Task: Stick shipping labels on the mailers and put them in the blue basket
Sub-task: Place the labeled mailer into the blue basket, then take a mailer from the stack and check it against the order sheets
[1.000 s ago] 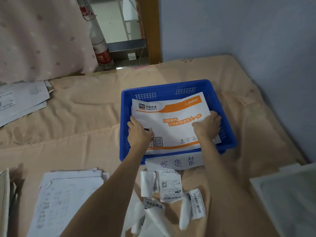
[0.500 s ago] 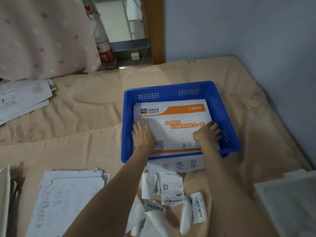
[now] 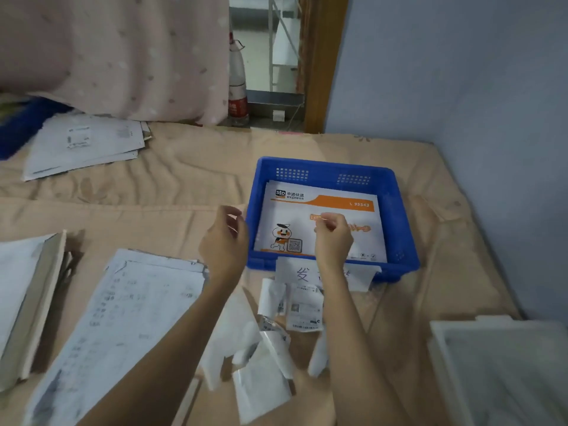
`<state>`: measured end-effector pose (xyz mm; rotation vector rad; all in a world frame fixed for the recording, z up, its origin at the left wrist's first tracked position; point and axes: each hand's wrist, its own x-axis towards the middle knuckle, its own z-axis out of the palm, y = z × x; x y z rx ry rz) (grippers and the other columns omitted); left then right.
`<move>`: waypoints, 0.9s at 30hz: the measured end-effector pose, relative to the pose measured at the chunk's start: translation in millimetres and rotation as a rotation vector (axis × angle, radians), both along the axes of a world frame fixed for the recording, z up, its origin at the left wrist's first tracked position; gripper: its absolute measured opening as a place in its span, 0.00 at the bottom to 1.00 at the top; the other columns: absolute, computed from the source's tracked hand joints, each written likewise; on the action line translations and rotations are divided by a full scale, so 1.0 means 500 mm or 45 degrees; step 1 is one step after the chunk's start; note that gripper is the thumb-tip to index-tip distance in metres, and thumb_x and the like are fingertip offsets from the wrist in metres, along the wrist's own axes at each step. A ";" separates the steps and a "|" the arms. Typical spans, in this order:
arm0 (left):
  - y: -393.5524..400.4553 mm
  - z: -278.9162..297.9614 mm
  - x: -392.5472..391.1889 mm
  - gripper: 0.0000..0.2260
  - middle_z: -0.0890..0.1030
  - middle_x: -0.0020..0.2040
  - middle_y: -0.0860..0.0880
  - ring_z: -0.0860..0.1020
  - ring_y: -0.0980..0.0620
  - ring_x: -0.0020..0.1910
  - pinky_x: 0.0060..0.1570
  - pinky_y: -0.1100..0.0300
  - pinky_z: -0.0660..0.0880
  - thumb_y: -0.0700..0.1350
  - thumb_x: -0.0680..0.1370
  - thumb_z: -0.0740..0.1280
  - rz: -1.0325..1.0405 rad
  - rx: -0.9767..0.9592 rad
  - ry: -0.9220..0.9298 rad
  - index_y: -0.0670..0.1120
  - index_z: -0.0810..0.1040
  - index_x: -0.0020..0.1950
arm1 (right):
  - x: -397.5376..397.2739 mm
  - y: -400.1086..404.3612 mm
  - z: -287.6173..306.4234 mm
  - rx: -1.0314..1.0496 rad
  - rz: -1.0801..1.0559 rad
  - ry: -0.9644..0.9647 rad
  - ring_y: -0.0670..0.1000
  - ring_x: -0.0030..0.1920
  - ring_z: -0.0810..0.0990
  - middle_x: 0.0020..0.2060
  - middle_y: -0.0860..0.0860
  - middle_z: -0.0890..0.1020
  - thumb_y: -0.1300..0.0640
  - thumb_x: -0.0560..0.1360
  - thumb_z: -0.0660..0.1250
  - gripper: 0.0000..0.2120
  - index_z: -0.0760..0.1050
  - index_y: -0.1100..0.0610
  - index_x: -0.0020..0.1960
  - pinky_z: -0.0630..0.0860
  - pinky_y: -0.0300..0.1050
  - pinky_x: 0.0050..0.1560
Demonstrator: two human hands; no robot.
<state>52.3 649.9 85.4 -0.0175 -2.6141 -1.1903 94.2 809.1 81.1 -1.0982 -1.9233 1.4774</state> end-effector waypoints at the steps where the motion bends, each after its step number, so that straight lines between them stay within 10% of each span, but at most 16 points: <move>1: -0.030 0.004 0.006 0.04 0.79 0.35 0.52 0.77 0.48 0.35 0.35 0.55 0.70 0.46 0.78 0.61 0.039 0.010 -0.004 0.47 0.73 0.49 | 0.004 -0.029 0.010 -0.018 0.011 0.060 0.51 0.46 0.82 0.47 0.52 0.83 0.60 0.78 0.65 0.05 0.77 0.58 0.51 0.73 0.33 0.41; 27: -0.830 -0.104 -0.088 0.06 0.80 0.43 0.50 0.78 0.44 0.44 0.41 0.56 0.69 0.48 0.76 0.62 0.326 -0.272 -0.532 0.48 0.74 0.49 | -0.122 -0.808 -0.078 -0.271 0.533 -0.285 0.46 0.35 0.82 0.34 0.49 0.82 0.60 0.77 0.63 0.05 0.76 0.58 0.45 0.72 0.35 0.34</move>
